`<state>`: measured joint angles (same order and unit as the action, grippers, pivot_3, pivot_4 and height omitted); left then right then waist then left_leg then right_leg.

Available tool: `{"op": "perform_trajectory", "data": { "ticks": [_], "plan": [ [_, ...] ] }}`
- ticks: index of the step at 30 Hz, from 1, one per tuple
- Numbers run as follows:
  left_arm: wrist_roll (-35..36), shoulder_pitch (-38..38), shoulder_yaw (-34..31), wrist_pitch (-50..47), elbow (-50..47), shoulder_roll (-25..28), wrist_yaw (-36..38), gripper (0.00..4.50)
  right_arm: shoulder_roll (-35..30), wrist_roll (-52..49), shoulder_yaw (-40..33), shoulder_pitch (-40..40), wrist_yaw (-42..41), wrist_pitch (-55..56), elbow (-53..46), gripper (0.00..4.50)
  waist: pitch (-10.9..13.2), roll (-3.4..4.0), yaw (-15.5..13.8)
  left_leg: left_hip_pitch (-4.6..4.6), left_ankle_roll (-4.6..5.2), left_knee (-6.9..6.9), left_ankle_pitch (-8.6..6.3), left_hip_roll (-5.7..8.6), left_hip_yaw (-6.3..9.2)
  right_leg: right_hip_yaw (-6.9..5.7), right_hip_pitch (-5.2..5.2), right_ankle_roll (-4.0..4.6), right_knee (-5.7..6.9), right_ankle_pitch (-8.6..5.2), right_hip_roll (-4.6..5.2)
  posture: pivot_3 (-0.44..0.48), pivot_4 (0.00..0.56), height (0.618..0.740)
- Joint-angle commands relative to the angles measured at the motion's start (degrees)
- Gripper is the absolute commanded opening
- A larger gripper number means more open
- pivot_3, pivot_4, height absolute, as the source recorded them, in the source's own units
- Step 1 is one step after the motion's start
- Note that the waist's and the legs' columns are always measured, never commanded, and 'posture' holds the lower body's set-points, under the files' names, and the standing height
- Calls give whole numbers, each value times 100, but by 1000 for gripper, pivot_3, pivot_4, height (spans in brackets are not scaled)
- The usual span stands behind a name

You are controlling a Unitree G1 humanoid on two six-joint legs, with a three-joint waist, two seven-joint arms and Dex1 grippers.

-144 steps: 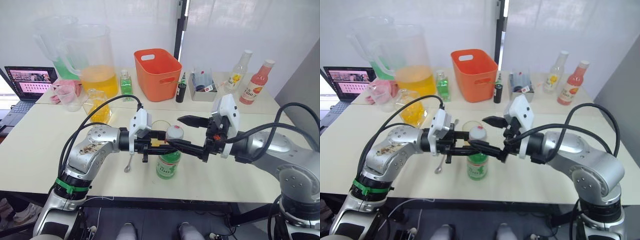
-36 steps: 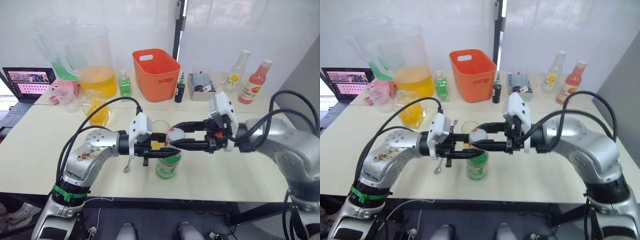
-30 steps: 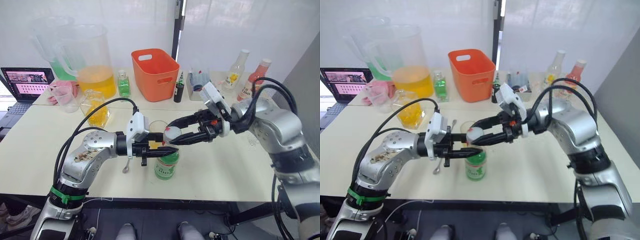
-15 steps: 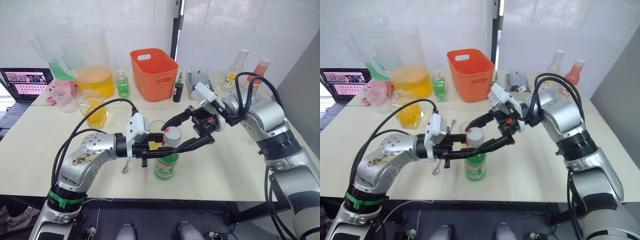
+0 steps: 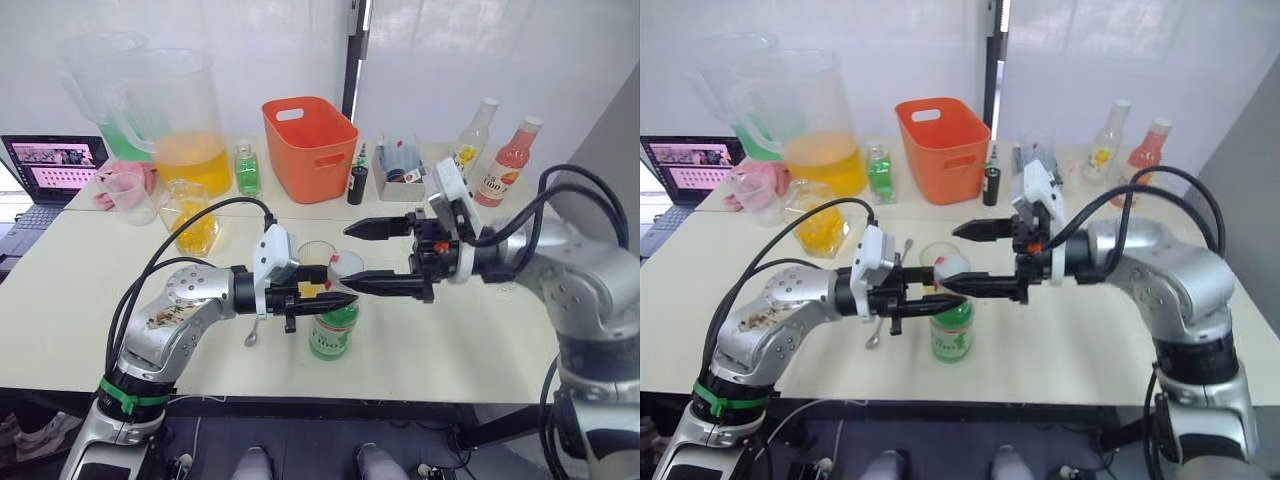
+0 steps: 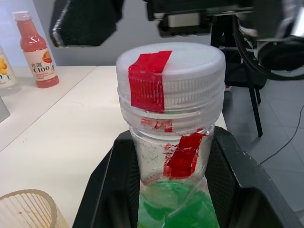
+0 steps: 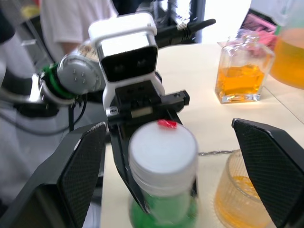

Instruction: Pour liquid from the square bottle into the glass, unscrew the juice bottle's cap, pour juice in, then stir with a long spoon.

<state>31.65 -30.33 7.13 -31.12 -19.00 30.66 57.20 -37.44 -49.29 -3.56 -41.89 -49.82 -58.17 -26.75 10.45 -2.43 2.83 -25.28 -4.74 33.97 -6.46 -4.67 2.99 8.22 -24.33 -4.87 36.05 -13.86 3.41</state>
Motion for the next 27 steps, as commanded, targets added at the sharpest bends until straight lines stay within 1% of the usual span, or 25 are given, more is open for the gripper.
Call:
{"op": "perform_trajectory", "data": {
  "ticks": [1,4,6,11,12,15,27],
  "plan": [
    [-36,-25,107,46,97,-50,56,1449,47,-371,-408,120,859,-354,-602,4480,0,0,-15,0,0,1,0,0,0,0,0,0,-1,0,0,0,150,740],
    [-48,-48,143,97,159,-57,126,1449,242,-435,-493,232,1515,-400,-845,4480,-1,-1,-25,0,0,3,0,0,0,0,3,2,-5,0,0,0,150,740],
    [-67,-71,169,133,210,-72,152,1449,325,-548,-509,259,1799,-442,-921,4480,-1,-1,-24,0,0,3,0,0,-1,1,3,3,-6,1,1,0,150,740],
    [-104,-136,207,198,317,-109,210,1449,383,-750,-409,343,2262,-547,-1098,4480,-1,-1,-34,0,0,3,0,0,0,1,5,3,-7,1,1,0,150,740],
    [-108,-145,210,207,333,-113,216,1449,379,-793,-400,352,2316,-552,-1106,4480,-1,-1,-34,0,0,3,0,0,0,0,5,3,-7,1,1,0,150,740],
    [-120,-172,223,231,384,-116,240,1449,334,-868,-332,439,2368,-545,-1193,3730,-1,-1,-33,0,0,3,0,0,0,1,5,4,-8,1,1,0,150,740],
    [-141,-168,232,239,398,-109,266,1449,249,-928,-271,687,2556,-414,-1321,3730,-1,-1,-30,0,0,2,0,-1,0,1,5,4,-10,1,1,0,150,740]
  ]
}}
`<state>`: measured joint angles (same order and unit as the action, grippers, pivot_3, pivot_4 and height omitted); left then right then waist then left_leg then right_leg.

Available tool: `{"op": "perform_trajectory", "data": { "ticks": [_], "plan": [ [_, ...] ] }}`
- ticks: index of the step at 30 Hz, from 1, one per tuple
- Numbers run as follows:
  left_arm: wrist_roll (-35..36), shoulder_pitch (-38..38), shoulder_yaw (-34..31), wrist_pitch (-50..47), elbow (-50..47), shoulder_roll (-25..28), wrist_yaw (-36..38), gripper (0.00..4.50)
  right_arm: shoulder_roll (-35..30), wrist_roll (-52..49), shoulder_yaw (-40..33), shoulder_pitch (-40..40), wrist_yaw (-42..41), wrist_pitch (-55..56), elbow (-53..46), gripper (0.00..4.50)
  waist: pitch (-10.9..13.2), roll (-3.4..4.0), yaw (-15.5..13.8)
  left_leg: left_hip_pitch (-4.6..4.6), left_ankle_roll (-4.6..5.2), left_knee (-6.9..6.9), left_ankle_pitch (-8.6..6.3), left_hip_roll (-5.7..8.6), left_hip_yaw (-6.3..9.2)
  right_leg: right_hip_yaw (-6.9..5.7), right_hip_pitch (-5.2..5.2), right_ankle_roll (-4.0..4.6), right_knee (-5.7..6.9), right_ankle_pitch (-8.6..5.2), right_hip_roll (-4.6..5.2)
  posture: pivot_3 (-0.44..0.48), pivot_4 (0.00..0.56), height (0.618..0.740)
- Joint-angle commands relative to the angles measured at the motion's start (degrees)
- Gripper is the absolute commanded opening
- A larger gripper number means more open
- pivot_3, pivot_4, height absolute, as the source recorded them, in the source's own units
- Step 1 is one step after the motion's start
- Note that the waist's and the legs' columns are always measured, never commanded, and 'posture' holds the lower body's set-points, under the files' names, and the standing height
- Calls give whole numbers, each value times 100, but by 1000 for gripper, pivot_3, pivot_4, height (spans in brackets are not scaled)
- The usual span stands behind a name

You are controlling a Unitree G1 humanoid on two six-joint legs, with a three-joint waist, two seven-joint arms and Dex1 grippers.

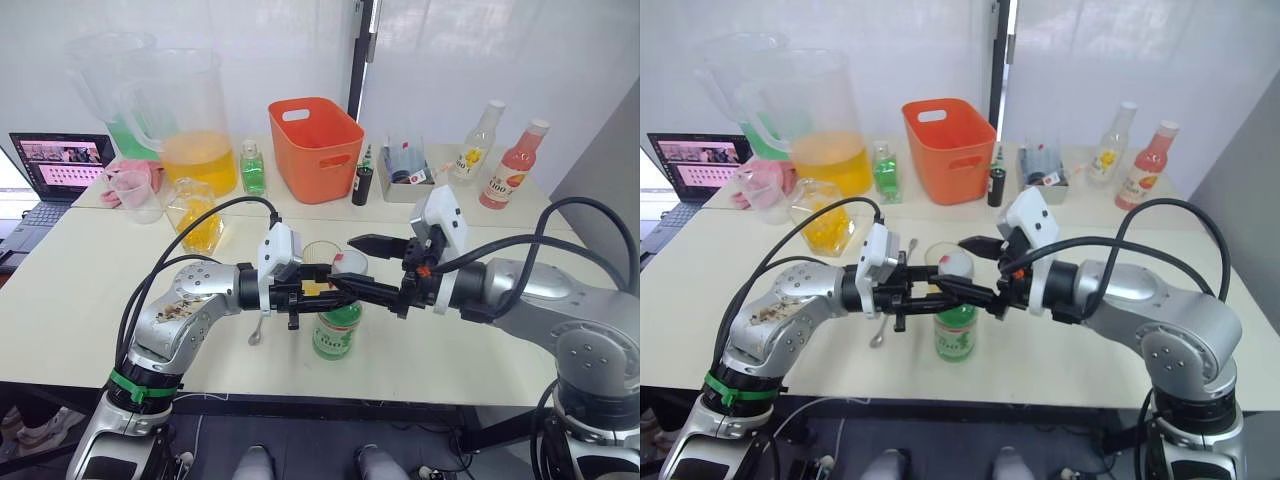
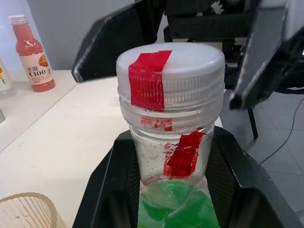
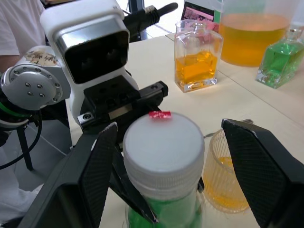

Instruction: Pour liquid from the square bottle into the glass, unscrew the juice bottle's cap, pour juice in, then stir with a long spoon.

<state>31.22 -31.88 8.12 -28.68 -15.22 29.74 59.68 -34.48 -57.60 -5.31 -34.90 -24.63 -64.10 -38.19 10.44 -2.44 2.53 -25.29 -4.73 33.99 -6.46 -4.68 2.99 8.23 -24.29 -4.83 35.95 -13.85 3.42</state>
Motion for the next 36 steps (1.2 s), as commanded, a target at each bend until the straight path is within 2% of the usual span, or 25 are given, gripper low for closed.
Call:
{"op": "perform_trajectory", "data": {
  "ticks": [1,3,6,7,13,23,27,36],
  "plan": [
    [-98,-14,132,-6,21,-18,18,1449,-43,-95,-102,1,49,189,-180,3466,0,0,-2,0,0,0,0,0,1,0,0,0,0,0,0,0,150,740],
    [-122,-15,144,-2,25,-10,17,1449,-21,-106,-105,16,46,233,-191,2920,0,0,-4,0,0,0,0,0,0,0,1,0,-1,0,0,0,150,740],
    [-144,-8,158,-1,17,8,23,1449,-3,-120,-91,15,-19,319,-189,1872,0,0,-1,0,0,0,0,0,0,0,1,0,-2,0,0,0,150,740],
    [-145,-5,159,-4,12,13,25,1449,-2,-124,-82,15,-51,345,-183,1678,0,0,-1,0,0,0,0,0,0,0,0,0,-2,0,0,0,150,740],
    [-166,13,142,-26,-35,31,-37,1449,-200,-23,107,-101,-481,449,-89,1678,0,0,0,0,0,0,0,0,0,0,1,1,-5,0,1,0,150,740],
    [-203,106,68,-60,-180,44,-220,1449,-849,893,1226,-736,-2918,1338,1050,1678,0,0,4,0,-1,0,0,0,-1,-1,2,2,-9,1,1,0,150,740],
    [-200,215,-16,-81,-306,108,-315,1449,-835,1233,1523,-1332,-4088,1820,1876,1678,0,0,20,1,-1,0,-1,0,-2,0,1,2,-9,1,1,0,150,740],
    [-121,401,-115,-174,-606,207,-491,1449,-744,2127,2080,-2057,-6376,3069,3563,1678,0,0,19,-2,-1,-9,-1,0,-2,-2,-4,-1,-8,1,0,0,150,740]
  ]
}}
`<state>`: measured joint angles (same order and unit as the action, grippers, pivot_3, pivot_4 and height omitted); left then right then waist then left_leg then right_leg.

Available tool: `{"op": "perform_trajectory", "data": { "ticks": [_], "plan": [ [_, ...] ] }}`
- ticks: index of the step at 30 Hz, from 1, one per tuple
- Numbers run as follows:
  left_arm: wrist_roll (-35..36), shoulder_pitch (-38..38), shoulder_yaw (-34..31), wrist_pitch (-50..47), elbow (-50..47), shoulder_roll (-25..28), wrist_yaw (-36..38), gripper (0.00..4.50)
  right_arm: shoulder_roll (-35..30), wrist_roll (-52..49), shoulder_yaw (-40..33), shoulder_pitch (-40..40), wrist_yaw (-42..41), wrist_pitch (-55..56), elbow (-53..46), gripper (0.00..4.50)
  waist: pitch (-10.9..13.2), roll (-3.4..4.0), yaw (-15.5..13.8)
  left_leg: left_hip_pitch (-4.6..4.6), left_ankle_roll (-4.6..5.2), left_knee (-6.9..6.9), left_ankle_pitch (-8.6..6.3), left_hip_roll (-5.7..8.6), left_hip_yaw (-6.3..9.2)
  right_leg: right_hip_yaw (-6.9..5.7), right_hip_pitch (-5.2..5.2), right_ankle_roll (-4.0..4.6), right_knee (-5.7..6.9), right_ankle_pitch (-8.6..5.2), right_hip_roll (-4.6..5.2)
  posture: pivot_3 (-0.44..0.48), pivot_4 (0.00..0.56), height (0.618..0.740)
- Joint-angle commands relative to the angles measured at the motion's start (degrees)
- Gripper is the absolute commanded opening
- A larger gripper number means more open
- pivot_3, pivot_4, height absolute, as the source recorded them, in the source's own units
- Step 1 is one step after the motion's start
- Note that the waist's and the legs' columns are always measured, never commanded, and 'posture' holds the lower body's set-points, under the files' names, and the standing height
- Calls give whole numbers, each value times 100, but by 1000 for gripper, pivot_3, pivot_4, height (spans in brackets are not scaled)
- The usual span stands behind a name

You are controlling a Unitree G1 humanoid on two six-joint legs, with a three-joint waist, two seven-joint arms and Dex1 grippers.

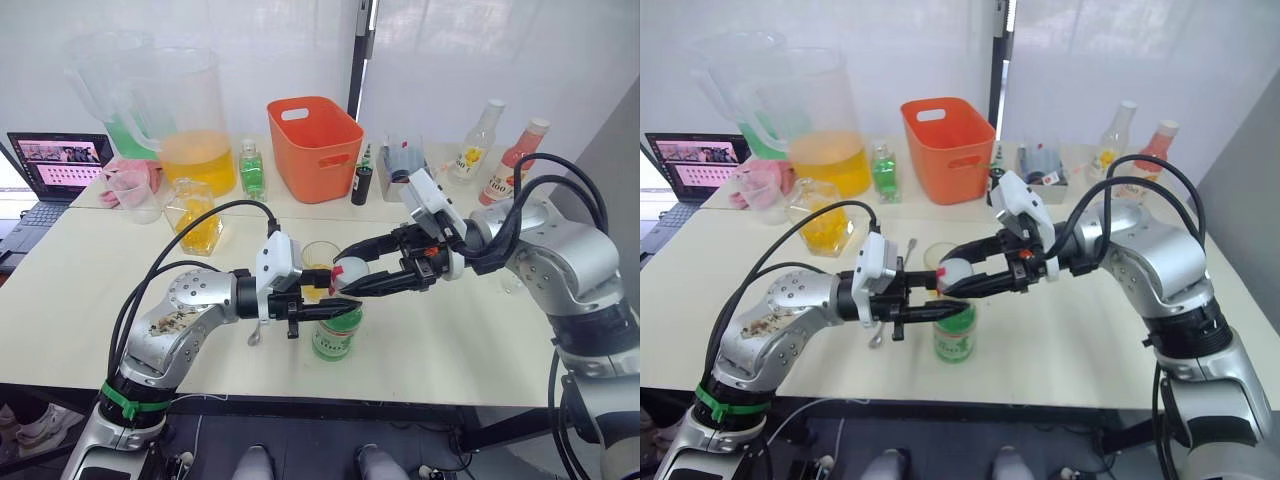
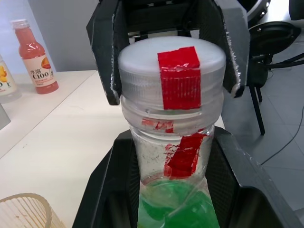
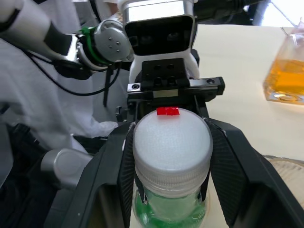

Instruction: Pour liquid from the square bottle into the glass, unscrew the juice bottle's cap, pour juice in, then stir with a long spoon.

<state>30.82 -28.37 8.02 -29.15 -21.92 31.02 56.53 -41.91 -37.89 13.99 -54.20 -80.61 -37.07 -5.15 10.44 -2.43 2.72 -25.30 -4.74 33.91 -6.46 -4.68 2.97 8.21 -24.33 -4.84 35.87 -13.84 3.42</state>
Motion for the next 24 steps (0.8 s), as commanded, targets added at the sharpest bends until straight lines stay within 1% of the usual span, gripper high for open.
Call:
{"op": "perform_trajectory", "data": {
  "ticks": [1,3,8,10,16,24],
  "plan": [
    [-81,43,-99,-127,64,81,-188,1449,38,254,199,-191,-973,493,458,1678,0,0,-1,0,0,0,0,0,0,0,0,0,0,0,0,0,150,740],
    [-75,37,-92,-130,61,86,-203,1449,58,323,307,-283,-1168,690,723,1678,0,0,-10,0,0,0,0,0,1,-1,1,0,-1,0,0,0,150,740],
    [-52,24,-82,-136,53,126,-206,1449,50,372,803,-589,-1189,1439,1497,1678,0,0,0,3,0,0,0,0,1,-1,3,-1,1,0,0,0,150,740],
    [-45,17,-84,-143,46,140,-213,1449,34,307,949,-672,-1189,1656,1667,1678,-1,0,13,7,0,1,0,0,1,-1,6,0,2,0,0,0,150,740],
    [-17,12,-88,-177,19,176,-227,1449,-62,30,1330,-844,-1189,2122,1884,1678,-1,1,57,10,-1,5,0,0,1,0,9,1,8,1,0,0,150,740],
    [-21,5,-47,-147,54,143,-235,1449,-183,-382,1254,-1048,-1189,1956,1833,1678,-1,1,94,11,0,5,0,0,2,0,7,1,14,1,0,0,150,740]
  ]
}}
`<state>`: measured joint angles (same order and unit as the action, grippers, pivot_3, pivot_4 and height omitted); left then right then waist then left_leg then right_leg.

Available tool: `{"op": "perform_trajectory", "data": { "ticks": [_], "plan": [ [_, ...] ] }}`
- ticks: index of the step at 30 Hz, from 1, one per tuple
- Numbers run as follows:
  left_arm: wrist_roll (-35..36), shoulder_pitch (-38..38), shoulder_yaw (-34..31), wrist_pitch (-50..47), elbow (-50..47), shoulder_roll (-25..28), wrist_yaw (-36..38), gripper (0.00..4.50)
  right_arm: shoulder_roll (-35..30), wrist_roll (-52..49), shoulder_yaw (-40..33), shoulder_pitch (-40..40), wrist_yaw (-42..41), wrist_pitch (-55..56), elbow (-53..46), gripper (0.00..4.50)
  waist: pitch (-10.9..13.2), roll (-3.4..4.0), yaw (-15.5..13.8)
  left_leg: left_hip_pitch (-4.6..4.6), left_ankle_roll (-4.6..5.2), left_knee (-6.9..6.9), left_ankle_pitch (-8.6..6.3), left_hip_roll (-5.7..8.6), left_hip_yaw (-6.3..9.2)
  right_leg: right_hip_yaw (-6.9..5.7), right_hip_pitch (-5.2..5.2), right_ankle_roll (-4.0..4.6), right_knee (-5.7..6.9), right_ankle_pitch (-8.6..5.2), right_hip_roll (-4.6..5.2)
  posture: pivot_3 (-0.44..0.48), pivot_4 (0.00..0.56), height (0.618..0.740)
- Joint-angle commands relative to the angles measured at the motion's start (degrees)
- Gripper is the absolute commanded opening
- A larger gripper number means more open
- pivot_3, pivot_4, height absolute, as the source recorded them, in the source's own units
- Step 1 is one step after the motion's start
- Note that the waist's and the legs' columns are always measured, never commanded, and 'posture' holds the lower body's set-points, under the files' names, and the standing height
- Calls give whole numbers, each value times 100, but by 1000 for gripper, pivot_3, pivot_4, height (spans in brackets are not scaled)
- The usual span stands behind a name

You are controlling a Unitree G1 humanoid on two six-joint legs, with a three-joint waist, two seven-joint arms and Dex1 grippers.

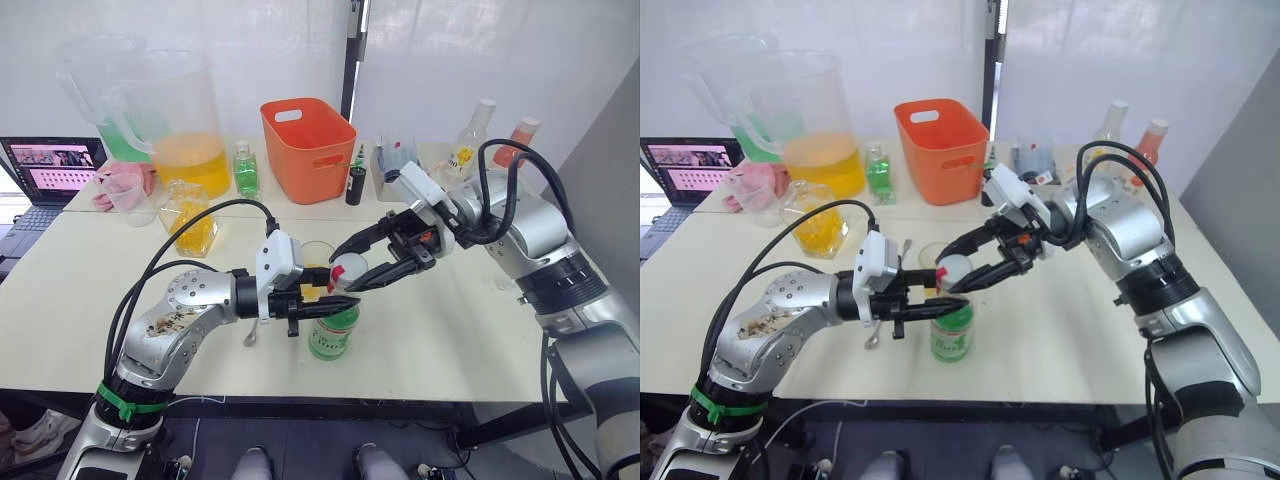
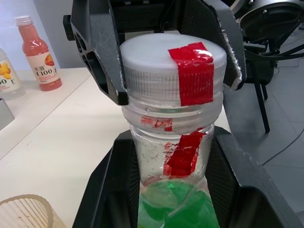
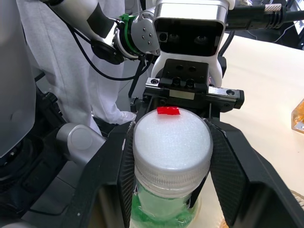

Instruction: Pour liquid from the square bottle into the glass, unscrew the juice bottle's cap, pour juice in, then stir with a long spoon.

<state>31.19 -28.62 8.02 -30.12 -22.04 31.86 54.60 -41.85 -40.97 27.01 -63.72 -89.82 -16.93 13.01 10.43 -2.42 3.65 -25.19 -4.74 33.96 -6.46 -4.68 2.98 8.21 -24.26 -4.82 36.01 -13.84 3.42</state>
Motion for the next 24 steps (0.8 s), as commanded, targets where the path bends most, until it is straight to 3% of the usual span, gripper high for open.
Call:
{"op": "perform_trajectory", "data": {
  "ticks": [1,12,24],
  "plan": [
    [-59,27,-41,-47,73,53,-39,1449,-186,-101,-66,-122,-268,-92,20,1678,0,0,2,0,0,0,0,0,0,0,0,0,0,0,0,0,150,740],
    [-121,4,53,53,183,-4,9,1449,-3,-525,-742,-323,-268,-1044,-295,1678,2,3,1,-14,1,-3,0,0,0,0,-12,-1,0,0,0,0,150,740],
    [-121,6,72,40,172,4,-12,1449,164,-504,-915,-294,-268,-1145,-452,1678,3,4,14,-9,0,0,0,0,2,0,-8,-2,5,-1,-2,0,150,740]
  ]
}}
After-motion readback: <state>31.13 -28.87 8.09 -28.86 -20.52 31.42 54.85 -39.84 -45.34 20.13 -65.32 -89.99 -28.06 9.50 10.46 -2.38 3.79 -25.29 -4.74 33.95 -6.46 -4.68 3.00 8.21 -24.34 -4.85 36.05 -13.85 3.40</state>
